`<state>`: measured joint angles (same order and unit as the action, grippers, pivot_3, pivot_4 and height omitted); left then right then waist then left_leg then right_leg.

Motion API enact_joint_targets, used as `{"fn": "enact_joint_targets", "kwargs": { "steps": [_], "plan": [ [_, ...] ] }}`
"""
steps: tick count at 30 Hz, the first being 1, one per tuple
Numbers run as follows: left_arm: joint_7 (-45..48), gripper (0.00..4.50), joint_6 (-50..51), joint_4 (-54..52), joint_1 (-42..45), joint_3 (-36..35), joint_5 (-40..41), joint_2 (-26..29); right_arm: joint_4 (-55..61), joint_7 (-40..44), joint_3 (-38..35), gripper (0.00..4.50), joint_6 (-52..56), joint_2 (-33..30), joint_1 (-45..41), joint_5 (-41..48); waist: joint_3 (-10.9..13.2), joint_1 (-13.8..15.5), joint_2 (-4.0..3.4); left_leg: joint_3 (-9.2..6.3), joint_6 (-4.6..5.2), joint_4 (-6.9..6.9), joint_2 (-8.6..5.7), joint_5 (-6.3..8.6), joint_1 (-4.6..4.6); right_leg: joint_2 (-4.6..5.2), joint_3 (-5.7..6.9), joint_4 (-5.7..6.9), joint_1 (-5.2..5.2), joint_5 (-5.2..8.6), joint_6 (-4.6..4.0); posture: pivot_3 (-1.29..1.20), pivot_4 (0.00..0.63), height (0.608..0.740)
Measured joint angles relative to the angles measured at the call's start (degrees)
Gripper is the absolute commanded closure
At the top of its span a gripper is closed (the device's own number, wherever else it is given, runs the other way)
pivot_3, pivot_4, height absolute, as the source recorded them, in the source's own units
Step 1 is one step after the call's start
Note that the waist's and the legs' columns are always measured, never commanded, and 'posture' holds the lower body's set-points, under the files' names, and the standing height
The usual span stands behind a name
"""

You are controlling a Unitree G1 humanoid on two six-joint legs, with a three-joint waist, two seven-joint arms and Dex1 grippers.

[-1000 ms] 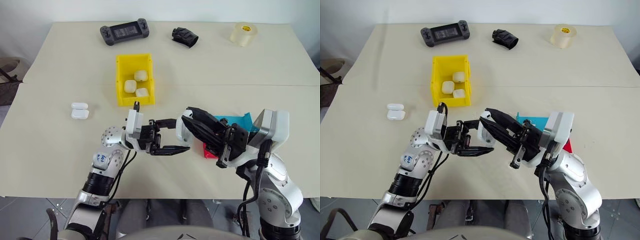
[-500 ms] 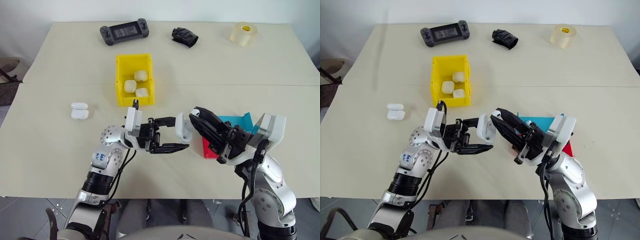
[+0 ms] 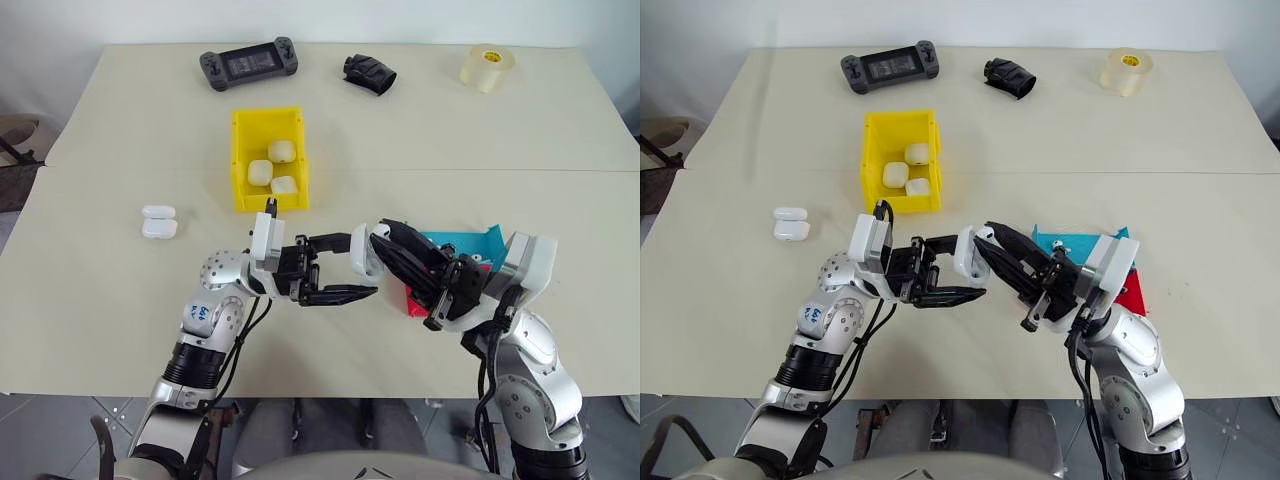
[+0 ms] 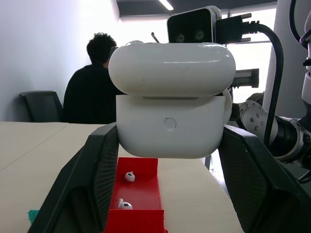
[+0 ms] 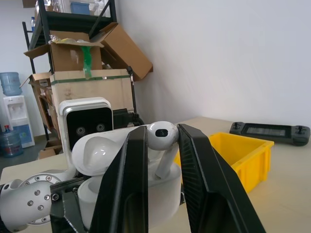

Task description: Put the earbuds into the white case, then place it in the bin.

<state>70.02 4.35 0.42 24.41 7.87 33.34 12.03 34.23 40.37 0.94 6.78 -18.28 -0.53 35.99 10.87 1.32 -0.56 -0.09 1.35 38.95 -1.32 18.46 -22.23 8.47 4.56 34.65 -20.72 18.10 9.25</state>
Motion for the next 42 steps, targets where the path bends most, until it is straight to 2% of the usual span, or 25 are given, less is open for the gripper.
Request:
{"fn": "enact_joint_targets", "kwargs": {
  "steps": [12,27,39,42],
  "plan": [
    [0.26,1.76,0.02,0.44,0.0,-0.03,-0.13,-0.04,-1.07,1.57,0.89,3.99,-1.38,-2.54,-1.12,-1.13,0.0,0.02,0.0,-0.01,0.0,0.0,0.01,0.0,0.0,0.0,0.01,0.0,0.0,0.0,0.0,0.0,0.15,0.74],
    [1.2,1.76,-0.81,1.41,0.0,-0.05,-1.33,-0.74,-1.05,2.14,0.36,3.99,3.11,-6.0,-2.01,3.56,0.0,0.04,0.0,-0.01,0.0,0.0,0.03,0.0,0.0,0.01,0.01,-0.02,0.01,0.0,0.0,0.0,0.15,0.74],
    [0.72,1.76,-2.64,2.28,0.38,-0.95,-1.55,-2.3,-0.87,3.39,-2.0,0.05,6.56,-9.59,-3.17,6.91,0.0,0.08,0.01,-0.01,0.0,0.0,0.03,0.0,-0.01,0.01,0.02,-0.05,0.02,0.0,0.0,0.0,0.15,0.74],
    [0.63,1.76,-3.22,2.27,0.99,-1.29,-1.58,-2.47,-0.85,3.94,-3.84,0.02,7.33,-11.29,-2.2,7.48,0.0,0.18,0.01,-0.02,0.01,0.01,0.02,0.0,-0.02,0.03,0.02,-0.06,0.03,0.0,0.0,0.0,0.15,0.74]
  ]
}}
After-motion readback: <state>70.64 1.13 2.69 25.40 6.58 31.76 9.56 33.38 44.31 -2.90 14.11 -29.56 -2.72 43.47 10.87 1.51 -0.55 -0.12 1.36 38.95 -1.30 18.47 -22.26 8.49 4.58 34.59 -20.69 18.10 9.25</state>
